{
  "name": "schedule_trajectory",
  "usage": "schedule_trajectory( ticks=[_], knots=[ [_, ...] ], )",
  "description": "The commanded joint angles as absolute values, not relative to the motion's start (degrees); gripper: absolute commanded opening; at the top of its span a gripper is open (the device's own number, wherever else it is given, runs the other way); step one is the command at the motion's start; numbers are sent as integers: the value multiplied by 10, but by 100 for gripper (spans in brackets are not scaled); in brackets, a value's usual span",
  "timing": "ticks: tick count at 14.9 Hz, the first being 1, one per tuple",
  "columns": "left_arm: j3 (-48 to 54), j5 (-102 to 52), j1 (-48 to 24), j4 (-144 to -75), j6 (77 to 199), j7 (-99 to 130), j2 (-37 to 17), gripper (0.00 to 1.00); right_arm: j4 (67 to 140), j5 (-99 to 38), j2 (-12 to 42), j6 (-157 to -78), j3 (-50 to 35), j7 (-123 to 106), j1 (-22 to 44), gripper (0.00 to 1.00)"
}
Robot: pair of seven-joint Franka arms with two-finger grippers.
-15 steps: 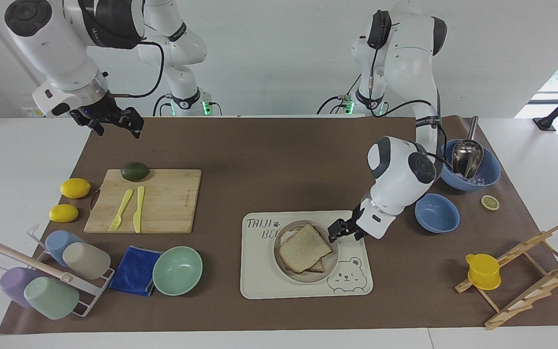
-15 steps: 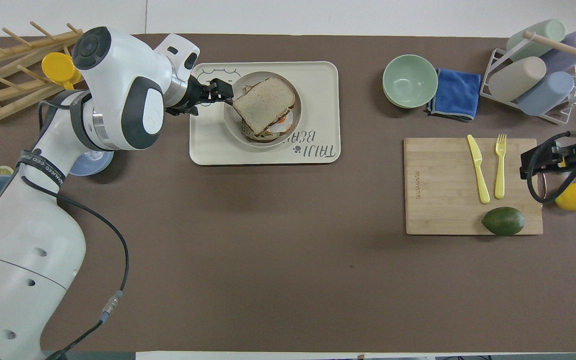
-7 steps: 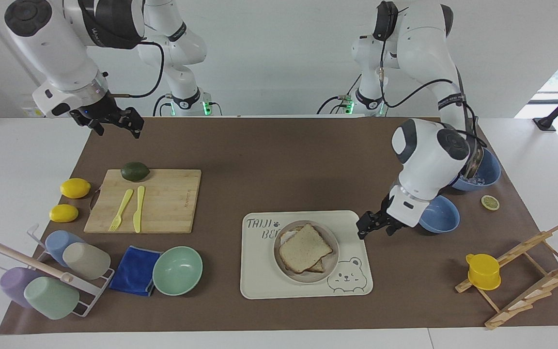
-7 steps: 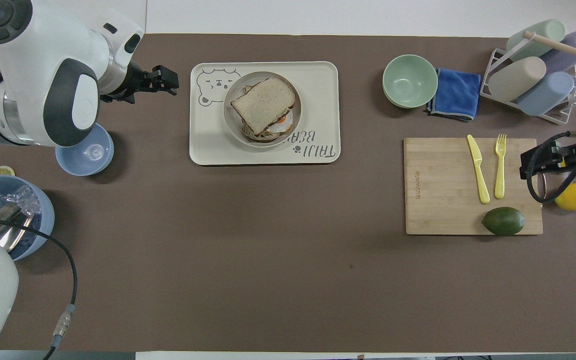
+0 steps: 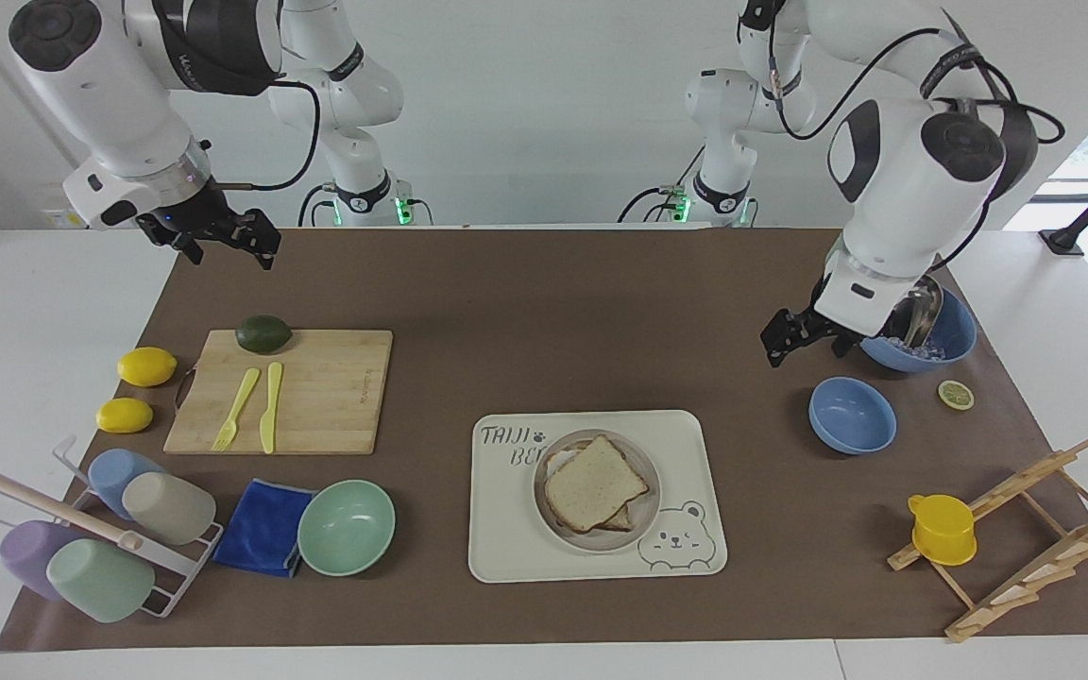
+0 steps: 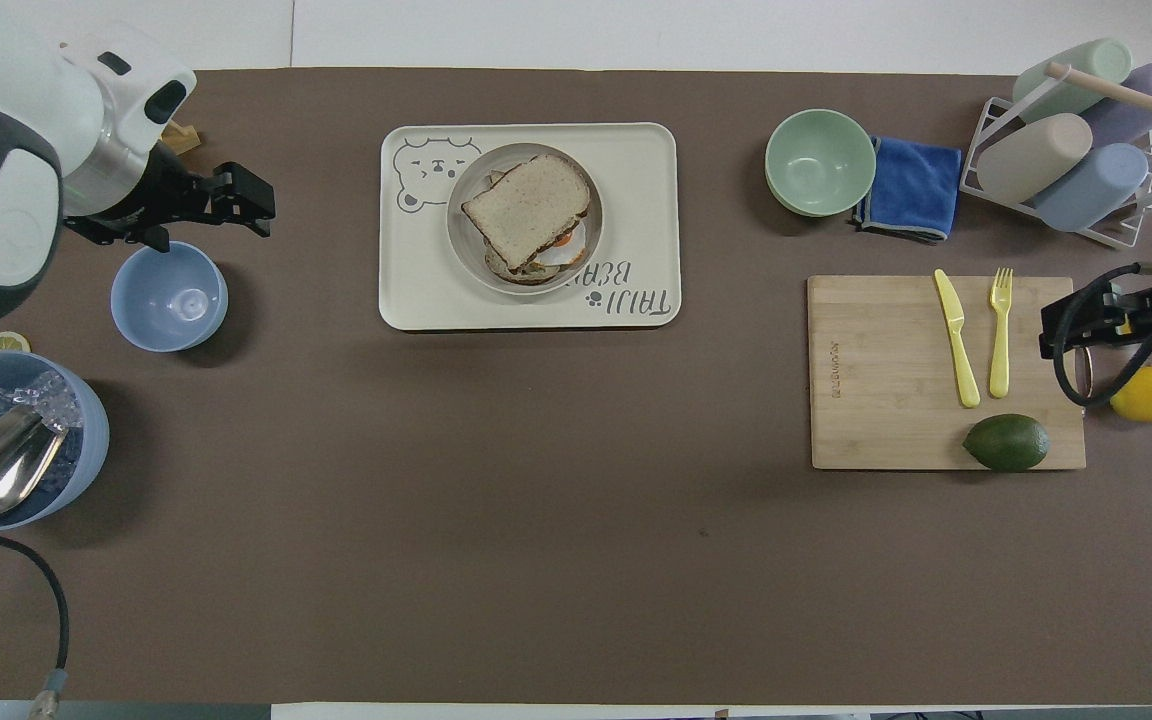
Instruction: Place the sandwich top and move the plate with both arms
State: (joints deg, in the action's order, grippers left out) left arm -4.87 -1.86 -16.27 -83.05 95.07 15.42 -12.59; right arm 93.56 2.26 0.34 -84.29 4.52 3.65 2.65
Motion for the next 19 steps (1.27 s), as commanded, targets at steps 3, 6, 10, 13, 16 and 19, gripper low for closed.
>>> schedule_trajectory(
  ticks=[3,6,10,13,16,19],
  knots=[
    [-40,-5,-130,-903,869,98,-1,100,945,6,-4,-848,47,24,23,100],
    [-12,-4,-111,-933,830,62,24,100,945,5,-4,-848,47,24,23,100],
    [-11,-5,-114,-1011,911,61,60,100,945,5,-4,-848,47,24,23,100],
    [-11,-11,-115,-999,917,68,52,100,945,5,-4,-848,47,24,23,100],
    [-11,-13,-113,-948,848,69,30,100,945,5,-4,-848,47,24,23,100],
    [23,-9,-79,-925,831,69,20,100,945,5,-4,-848,47,24,23,100]
  ],
)
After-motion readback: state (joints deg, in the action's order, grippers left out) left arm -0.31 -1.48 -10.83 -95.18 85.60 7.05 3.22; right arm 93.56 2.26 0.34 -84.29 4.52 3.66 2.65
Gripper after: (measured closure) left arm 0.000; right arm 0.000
